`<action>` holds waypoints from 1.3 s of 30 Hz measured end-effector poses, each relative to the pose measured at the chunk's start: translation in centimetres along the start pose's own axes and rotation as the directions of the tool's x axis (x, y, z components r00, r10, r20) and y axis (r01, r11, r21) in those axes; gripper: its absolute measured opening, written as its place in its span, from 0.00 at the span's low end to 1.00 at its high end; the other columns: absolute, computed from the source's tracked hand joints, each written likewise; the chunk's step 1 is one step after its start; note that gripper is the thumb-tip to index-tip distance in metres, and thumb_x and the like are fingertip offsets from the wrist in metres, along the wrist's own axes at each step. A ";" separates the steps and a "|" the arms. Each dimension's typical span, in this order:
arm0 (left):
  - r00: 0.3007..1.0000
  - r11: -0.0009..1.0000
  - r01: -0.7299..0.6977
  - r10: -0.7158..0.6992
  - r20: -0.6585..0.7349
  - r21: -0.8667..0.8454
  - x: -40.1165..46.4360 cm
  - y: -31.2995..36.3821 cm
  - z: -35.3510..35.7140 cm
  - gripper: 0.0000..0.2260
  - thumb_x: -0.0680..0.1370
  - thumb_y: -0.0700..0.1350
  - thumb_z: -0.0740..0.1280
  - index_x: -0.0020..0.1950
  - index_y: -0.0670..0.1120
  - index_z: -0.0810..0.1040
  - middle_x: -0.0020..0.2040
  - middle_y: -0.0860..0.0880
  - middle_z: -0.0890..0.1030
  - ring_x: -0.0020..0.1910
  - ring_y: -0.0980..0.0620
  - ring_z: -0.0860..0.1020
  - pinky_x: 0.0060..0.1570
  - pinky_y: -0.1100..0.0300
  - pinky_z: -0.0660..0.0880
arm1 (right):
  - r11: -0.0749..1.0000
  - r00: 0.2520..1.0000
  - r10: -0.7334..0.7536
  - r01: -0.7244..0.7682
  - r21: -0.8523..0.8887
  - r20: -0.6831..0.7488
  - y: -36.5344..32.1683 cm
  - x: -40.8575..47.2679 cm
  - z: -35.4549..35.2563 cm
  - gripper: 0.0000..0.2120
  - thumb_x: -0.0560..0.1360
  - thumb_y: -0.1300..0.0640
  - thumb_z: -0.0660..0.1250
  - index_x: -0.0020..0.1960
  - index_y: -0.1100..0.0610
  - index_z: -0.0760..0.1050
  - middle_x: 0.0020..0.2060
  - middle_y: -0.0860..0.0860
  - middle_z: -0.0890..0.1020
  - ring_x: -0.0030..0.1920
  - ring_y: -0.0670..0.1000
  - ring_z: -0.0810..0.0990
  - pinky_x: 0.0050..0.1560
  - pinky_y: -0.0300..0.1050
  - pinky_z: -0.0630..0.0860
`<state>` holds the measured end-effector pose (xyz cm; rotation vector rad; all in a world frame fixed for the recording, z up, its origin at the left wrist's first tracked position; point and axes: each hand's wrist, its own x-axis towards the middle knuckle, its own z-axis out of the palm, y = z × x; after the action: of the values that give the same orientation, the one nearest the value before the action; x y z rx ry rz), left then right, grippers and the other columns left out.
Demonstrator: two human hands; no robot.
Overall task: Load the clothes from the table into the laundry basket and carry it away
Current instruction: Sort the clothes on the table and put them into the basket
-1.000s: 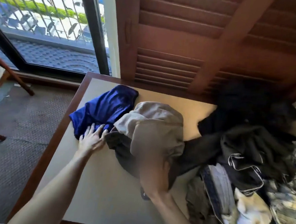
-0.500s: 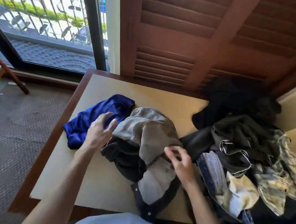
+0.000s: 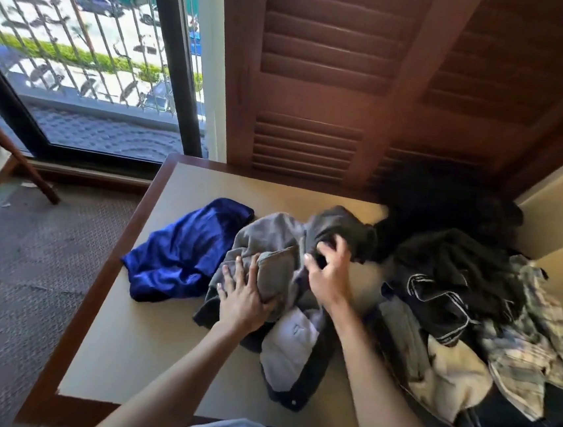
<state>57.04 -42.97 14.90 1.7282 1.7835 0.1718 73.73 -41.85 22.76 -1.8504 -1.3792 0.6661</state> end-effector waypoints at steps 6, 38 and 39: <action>0.947 0.546 0.150 0.162 0.279 -0.824 0.7 -5.6 -7.7 0.41 0.66 0.53 0.80 0.76 0.53 0.68 0.74 0.47 0.72 0.70 0.46 0.74 0.67 0.49 0.72 | 0.702 0.773 -0.511 0.628 -0.336 0.377 -2.2 -7.6 2.8 0.12 0.72 0.51 0.66 0.54 0.50 0.80 0.69 0.49 0.76 0.73 0.51 0.66 0.70 0.60 0.63; 0.998 0.964 0.064 -0.058 0.030 -0.258 -0.6 0.1 -0.6 0.54 0.68 0.66 0.73 0.82 0.49 0.45 0.73 0.42 0.64 0.73 0.40 0.66 0.69 0.45 0.68 | 0.817 0.841 0.540 -0.533 0.221 0.035 -0.2 -6.3 -1.0 0.54 0.66 0.33 0.75 0.81 0.46 0.49 0.80 0.60 0.53 0.78 0.62 0.56 0.75 0.61 0.59; 0.999 0.960 0.036 -0.030 0.024 -0.277 -0.7 0.1 -0.3 0.52 0.67 0.66 0.73 0.81 0.48 0.50 0.72 0.43 0.66 0.72 0.41 0.67 0.69 0.46 0.69 | 0.862 0.862 0.507 -0.506 -0.024 0.022 -0.6 -6.5 0.2 0.56 0.66 0.30 0.73 0.81 0.45 0.44 0.79 0.64 0.48 0.79 0.64 0.51 0.74 0.65 0.58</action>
<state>56.92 -43.51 15.45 1.4949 1.6831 0.3710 71.38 -47.89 23.01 -2.2487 -0.9046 0.9435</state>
